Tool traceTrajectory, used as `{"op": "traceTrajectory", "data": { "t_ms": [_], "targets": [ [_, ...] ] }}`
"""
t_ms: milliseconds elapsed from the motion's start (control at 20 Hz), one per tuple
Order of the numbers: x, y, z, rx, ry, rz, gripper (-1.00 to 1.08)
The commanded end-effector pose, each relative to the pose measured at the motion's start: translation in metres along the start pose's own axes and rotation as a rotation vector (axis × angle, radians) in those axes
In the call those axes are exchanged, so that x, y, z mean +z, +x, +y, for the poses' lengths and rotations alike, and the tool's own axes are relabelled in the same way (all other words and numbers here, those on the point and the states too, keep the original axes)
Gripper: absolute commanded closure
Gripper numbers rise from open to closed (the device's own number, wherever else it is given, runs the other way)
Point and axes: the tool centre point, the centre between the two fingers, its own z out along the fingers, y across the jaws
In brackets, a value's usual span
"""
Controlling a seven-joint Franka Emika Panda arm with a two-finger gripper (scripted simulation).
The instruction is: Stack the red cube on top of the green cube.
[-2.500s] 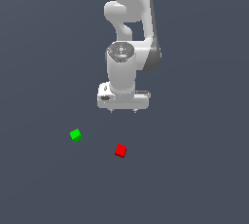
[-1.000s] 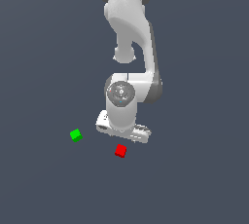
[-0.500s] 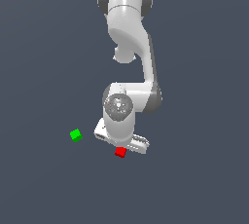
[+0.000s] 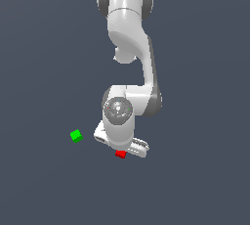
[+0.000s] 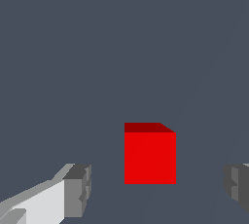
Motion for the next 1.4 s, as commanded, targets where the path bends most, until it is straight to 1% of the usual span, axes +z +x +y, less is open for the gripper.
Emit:
{"op": "traceTrajectory", "data": {
  "t_ms": [0, 200, 600, 900, 950, 1350],
  "targets": [
    [0.000, 0.000, 0.000, 0.000, 0.000, 0.000, -0.92],
    [0.010, 0.000, 0.000, 0.000, 0.000, 0.000, -0.92],
    [0.049, -0.001, 0.000, 0.000, 0.000, 0.000, -0.92],
    [0.050, 0.000, 0.000, 0.000, 0.000, 0.000, -0.92],
    [0.050, 0.000, 0.000, 0.000, 0.000, 0.000, 1.08],
    [0.050, 0.000, 0.000, 0.000, 0.000, 0.000, 1.08]
  ]
}}
